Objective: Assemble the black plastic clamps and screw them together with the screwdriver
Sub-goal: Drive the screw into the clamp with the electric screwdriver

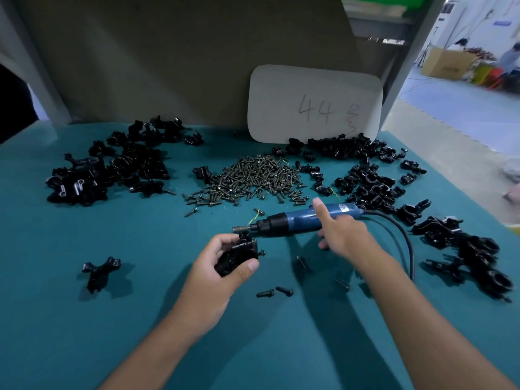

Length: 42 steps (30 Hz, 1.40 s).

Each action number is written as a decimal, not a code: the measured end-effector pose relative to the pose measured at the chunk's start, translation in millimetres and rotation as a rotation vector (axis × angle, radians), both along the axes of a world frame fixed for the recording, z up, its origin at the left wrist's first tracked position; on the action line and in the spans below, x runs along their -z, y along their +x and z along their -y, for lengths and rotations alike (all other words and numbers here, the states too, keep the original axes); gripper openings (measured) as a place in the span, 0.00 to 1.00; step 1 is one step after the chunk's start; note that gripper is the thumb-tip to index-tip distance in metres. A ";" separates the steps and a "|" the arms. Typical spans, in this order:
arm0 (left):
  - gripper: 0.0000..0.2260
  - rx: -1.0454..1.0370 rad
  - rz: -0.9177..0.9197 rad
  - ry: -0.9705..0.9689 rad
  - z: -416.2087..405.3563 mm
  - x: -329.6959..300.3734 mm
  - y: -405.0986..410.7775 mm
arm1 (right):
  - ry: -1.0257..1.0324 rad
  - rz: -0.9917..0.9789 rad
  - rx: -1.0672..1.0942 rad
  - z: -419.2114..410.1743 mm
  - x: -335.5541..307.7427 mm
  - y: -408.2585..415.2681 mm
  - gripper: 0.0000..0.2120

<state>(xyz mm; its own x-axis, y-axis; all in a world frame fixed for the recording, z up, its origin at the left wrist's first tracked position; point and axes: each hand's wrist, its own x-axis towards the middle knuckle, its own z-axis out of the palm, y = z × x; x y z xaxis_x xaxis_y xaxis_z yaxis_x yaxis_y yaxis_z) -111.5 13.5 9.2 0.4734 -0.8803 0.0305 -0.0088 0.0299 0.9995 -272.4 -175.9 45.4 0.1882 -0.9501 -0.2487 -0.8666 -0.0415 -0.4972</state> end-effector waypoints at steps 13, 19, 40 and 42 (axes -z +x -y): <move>0.15 -0.140 0.058 -0.103 -11.7 -9.5 2.1 | 0.269 1.187 0.548 6.1 -6.0 22.0 0.21; 0.17 -0.085 -0.142 -0.076 -7.1 -8.2 8.6 | 0.065 1.605 0.546 -4.5 -46.6 -7.4 0.20; 0.19 0.151 -0.359 -0.098 -0.5 3.4 5.5 | 0.006 1.982 0.297 -58.7 -54.4 12.9 0.14; 0.18 0.154 -0.337 -0.098 -1.1 2.9 5.1 | 0.007 1.989 0.286 -58.7 -52.9 13.4 0.14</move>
<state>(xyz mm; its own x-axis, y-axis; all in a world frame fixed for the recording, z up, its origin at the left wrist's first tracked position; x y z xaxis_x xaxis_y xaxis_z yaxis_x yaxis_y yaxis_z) -106.5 14.6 6.3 0.3336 -0.9426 -0.0167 0.3318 0.1008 0.9379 -259.0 -117.1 98.4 0.0255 -0.9970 0.0735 0.8089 -0.0226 -0.5876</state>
